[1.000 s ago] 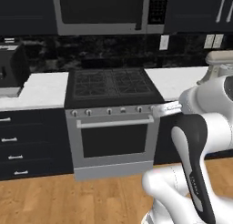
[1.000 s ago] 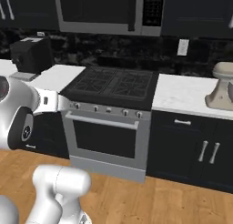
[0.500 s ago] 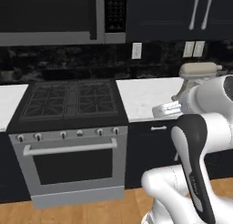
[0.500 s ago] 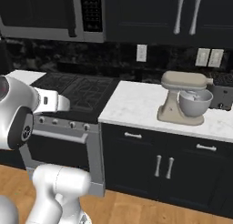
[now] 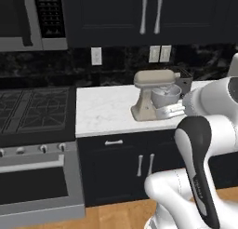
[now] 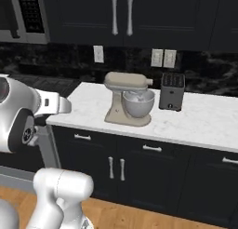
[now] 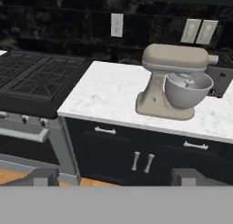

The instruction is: Navigate to the stand mixer.

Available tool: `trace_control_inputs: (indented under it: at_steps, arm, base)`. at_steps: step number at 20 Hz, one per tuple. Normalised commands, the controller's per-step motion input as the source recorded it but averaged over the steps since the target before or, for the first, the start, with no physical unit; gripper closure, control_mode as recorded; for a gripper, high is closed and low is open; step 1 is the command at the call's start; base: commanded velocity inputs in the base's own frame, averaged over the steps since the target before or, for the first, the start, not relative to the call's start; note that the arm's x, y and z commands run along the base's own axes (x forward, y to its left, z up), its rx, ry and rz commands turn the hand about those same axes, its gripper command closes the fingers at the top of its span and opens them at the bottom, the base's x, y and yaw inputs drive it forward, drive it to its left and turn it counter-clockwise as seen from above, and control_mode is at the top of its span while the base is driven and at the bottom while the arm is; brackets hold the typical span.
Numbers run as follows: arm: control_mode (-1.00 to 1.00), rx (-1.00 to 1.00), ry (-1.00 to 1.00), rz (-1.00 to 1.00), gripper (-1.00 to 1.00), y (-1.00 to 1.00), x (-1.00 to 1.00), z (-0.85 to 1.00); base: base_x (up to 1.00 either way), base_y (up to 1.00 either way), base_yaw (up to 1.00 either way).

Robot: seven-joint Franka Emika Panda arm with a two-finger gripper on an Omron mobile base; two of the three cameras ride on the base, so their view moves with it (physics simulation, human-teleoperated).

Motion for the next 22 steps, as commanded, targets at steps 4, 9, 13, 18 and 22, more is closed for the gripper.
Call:
trace_control_inputs:
  at_steps: [4,9,13,18,22]
  arm:
    - [1.0,0.0,0.0,0.0,-1.0,0.0,0.0,0.0]
    - [1.0,0.0,0.0,0.0,-1.0,0.0,0.0,0.0]
    - [1.0,0.0,0.0,0.0,-1.0,0.0,0.0,0.0]
    - [1.0,0.0,0.0,0.0,-1.0,0.0,0.0,0.0]
    - [1.0,0.0,0.0,0.0,-1.0,0.0,0.0,0.0]
  base:
    - [0.7,-0.84,-0.01]
    - [0.81,-0.53,0.0]
    - [1.0,0.06,-0.11]
    - [1.0,0.09,-0.16]
    - [0.96,0.01,-0.3]
